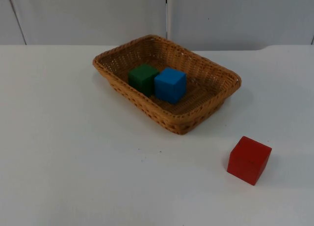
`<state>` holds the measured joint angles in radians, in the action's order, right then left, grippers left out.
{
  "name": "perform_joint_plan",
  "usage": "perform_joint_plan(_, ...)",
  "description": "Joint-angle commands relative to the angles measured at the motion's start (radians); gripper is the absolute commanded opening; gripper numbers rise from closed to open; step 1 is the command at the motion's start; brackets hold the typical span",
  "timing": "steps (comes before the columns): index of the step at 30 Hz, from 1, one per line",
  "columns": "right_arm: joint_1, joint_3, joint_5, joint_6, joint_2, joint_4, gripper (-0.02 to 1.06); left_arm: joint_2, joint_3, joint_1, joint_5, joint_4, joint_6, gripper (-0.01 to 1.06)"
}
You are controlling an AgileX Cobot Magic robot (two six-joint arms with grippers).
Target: Pick up one cube with each hand and place exactly two cubes into the same basket, leaving the remaining cube outside.
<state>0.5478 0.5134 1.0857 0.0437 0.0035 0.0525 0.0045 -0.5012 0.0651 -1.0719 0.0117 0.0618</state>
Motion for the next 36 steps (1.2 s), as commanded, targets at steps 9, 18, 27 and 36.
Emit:
perform_joint_plan(9, -0.005, 0.002, -0.008, -0.002, -0.003, 0.006, 1.05, -0.004, 0.005, -0.062, -0.002, -0.002, 0.001, 1.05)
perform_joint_plan(18, -0.005, 0.002, -0.008, -0.002, -0.003, 0.006, 1.05, -0.004, 0.005, -0.062, -0.002, -0.002, 0.001, 1.05)
perform_joint_plan(27, -0.063, 0.002, -0.008, -0.002, -0.003, 0.006, 1.05, -0.004, 0.005, -0.065, -0.002, -0.004, 0.001, 1.05)
perform_joint_plan(36, -0.217, 0.002, -0.008, -0.002, -0.003, 0.006, 1.05, -0.004, 0.005, -0.065, -0.002, -0.004, 0.001, 1.05)
